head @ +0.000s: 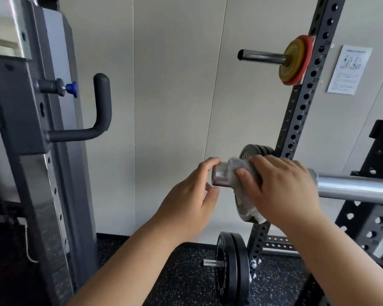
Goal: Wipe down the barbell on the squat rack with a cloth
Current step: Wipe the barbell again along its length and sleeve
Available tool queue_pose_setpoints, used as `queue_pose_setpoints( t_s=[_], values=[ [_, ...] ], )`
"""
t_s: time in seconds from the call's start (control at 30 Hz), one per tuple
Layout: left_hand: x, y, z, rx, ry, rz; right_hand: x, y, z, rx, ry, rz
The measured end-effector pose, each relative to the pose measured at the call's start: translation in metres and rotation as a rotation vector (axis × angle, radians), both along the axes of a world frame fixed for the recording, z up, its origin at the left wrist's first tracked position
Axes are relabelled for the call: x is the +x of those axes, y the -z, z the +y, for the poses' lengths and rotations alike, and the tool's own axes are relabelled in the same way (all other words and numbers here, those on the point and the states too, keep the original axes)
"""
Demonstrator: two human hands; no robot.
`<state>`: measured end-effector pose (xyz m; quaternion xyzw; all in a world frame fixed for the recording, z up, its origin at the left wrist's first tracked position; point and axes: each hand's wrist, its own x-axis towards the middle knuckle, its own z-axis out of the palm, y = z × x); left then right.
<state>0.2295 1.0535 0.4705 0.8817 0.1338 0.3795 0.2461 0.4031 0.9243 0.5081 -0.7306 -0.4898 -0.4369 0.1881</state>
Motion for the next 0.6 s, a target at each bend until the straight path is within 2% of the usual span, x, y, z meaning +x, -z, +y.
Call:
queue_pose_setpoints(
  t_s=[0.1, 0.17, 0.3, 0.4, 0.6],
  values=[
    [-0.004, -0.001, 0.0, 0.018, -0.02, 0.043, -0.004, -0.006, 0.008, 0.136, 0.111, 0.065],
    [-0.001, 0.001, 0.0, 0.016, -0.043, 0.052, -0.02, -0.003, 0.024, 0.173, 0.108, 0.068],
    [0.005, 0.001, -0.002, 0.0, -0.072, 0.028, -0.044, 0.014, 0.04, 0.079, -0.004, -0.023],
    [0.002, -0.001, -0.005, 0.012, -0.063, 0.014, -0.023, 0.007, 0.022, -0.003, -0.098, -0.083],
    [0.0, -0.005, -0.008, 0.088, -0.105, 0.027, 0.008, -0.006, -0.004, 0.144, 0.137, 0.086]
  ],
)
